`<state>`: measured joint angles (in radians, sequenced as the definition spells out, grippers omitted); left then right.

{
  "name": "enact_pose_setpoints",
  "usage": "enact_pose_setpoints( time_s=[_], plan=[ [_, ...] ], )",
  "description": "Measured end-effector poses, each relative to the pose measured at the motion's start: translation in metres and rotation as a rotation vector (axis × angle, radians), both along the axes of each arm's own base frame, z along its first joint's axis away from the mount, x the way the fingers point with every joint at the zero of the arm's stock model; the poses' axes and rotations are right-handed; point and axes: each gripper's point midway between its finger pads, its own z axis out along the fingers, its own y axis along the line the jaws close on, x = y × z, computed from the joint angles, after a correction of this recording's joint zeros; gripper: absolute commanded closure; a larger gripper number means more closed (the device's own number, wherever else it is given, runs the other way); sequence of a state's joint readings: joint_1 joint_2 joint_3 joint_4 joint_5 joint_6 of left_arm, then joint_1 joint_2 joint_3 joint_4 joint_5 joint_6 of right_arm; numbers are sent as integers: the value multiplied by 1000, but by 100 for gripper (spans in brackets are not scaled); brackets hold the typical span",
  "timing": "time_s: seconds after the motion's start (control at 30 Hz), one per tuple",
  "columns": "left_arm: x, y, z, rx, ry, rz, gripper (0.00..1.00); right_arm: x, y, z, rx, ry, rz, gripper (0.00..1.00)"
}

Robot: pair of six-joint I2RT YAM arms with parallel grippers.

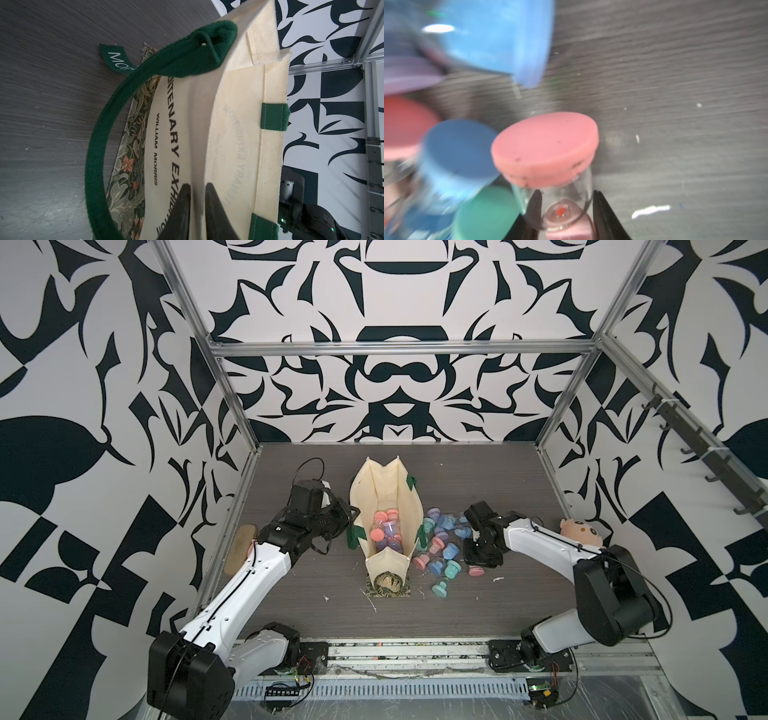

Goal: Put the hourglass into the canvas bag
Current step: Pick up the hourglass from the center of the board.

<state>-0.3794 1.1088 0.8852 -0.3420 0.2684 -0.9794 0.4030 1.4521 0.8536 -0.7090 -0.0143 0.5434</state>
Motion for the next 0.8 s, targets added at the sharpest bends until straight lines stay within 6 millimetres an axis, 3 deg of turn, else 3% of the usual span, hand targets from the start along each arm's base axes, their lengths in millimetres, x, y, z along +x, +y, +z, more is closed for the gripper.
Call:
enact_pose_setpoints(
  time_s=[0.23, 0.43, 0.63, 0.8],
  plan=[
    [-1, 3, -2, 7, 12, 7, 80, 16, 14, 68, 39, -151, 24, 100],
    [0, 8, -4, 15, 18, 23, 83, 33, 49, 153, 106, -335, 85, 100],
    [0, 11, -5, 17, 26, 30, 84, 42, 101, 232, 187, -490, 177, 100],
    [0, 11, -5, 14, 26, 27, 85, 42, 156, 263, 234, -540, 268, 100]
  ],
)
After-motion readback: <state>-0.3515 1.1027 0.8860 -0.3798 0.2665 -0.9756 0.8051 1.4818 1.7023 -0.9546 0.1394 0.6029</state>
